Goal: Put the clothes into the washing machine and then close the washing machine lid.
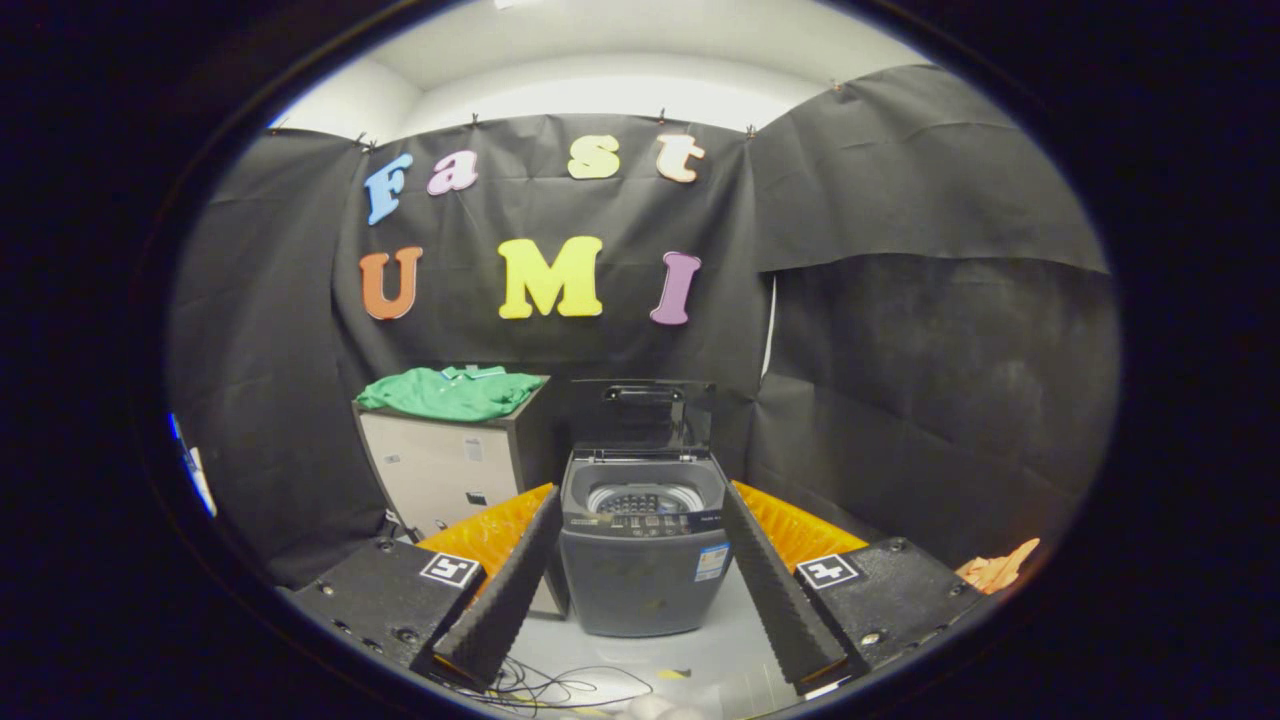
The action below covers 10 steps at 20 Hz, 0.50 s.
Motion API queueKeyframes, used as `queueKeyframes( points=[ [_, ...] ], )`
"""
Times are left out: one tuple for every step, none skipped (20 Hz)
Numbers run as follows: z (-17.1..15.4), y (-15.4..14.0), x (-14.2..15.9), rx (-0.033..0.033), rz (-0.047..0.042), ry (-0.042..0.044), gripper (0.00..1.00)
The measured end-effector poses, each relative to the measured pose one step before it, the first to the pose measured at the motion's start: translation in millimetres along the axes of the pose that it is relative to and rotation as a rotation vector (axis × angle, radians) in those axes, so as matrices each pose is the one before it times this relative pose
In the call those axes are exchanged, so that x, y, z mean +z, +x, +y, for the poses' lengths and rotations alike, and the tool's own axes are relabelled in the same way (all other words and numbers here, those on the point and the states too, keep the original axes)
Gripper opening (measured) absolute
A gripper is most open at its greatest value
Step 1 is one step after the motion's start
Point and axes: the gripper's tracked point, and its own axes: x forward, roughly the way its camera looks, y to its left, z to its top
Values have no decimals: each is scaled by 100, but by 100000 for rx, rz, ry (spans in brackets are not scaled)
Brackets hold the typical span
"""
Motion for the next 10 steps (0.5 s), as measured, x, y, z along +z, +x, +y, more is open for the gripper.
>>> queueKeyframes(
  points=[
    [29,70,124,-65,-306,-171,100],
    [10,-54,-59,-132,-363,-148,100],
    [64,-50,23,-127,198,22,100],
    [14,35,-38,-185,374,606,100],
    [7,22,-4,-69,416,822,100],
    [-83,175,87,-51,470,798,100],
    [50,148,154,416,254,397,100],
    [149,118,230,95,154,-215,100],
    [294,240,447,195,-200,-356,100],
    [653,745,705,294,-137,-237,100]
  ],
)
